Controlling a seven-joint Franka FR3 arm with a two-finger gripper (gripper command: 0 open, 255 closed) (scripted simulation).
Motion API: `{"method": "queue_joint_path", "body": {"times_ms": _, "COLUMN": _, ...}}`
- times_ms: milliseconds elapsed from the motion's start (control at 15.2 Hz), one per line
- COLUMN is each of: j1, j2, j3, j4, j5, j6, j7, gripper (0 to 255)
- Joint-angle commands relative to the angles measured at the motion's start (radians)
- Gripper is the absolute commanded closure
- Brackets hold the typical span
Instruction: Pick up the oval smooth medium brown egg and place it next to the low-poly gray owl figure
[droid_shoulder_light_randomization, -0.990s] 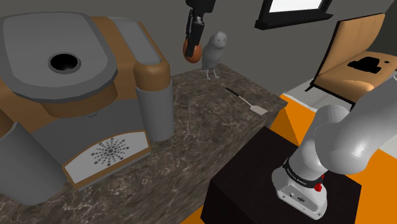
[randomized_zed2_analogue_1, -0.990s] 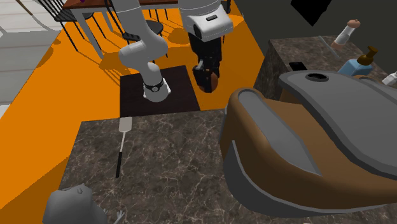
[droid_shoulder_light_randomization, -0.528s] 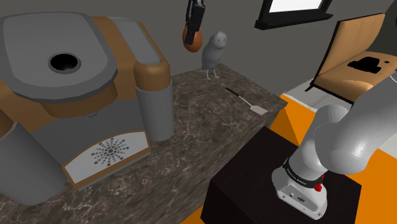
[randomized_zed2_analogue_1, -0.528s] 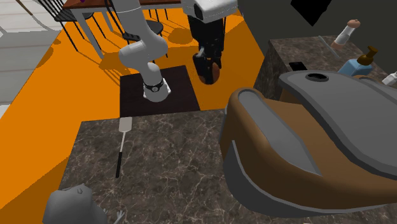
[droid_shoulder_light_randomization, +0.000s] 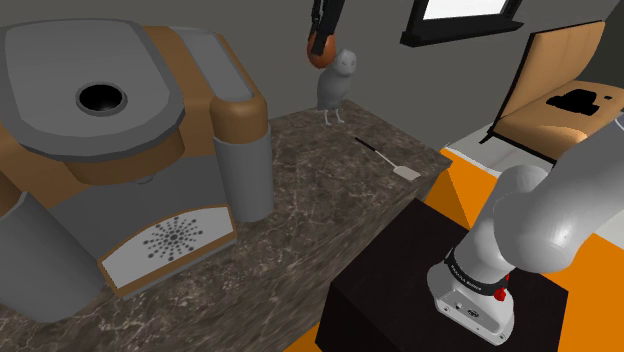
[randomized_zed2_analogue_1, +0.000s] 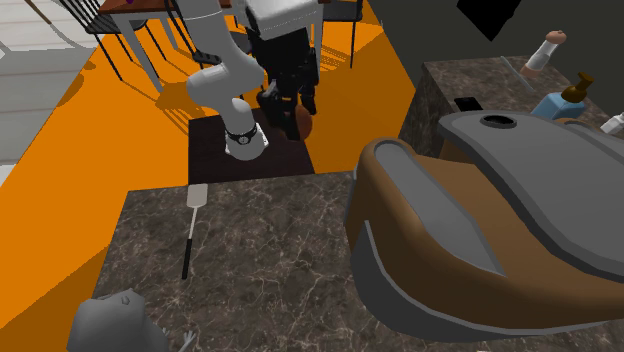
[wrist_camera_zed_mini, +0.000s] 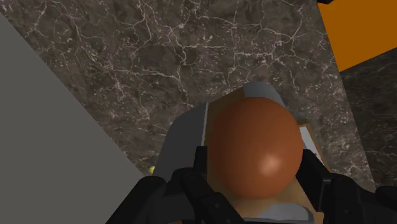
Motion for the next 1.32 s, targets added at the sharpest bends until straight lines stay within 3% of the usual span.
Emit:
{"method": "queue_joint_path", "body": {"times_ms": 0, "j1": -0.016, "j2": 0.004, "j3": -0.033, "j4": 0.008, "j5": 0.000, "j6": -0.009, "j7": -0.049, "gripper": 255}}
{"method": "queue_joint_path", "body": {"times_ms": 660, "j1": -0.104, "j2": 0.081, "j3": -0.202, "j4": 0.102, "j5": 0.014, "j6": -0.059, "j7": -0.301, "gripper": 255}}
{"method": "queue_joint_path", "body": {"times_ms": 1254, "j1": -0.203, "j2": 0.259, "j3": -0.355, "j4": 0.309, "j5": 0.084, "j6": -0.137, "j7": -0.539, "gripper": 255}}
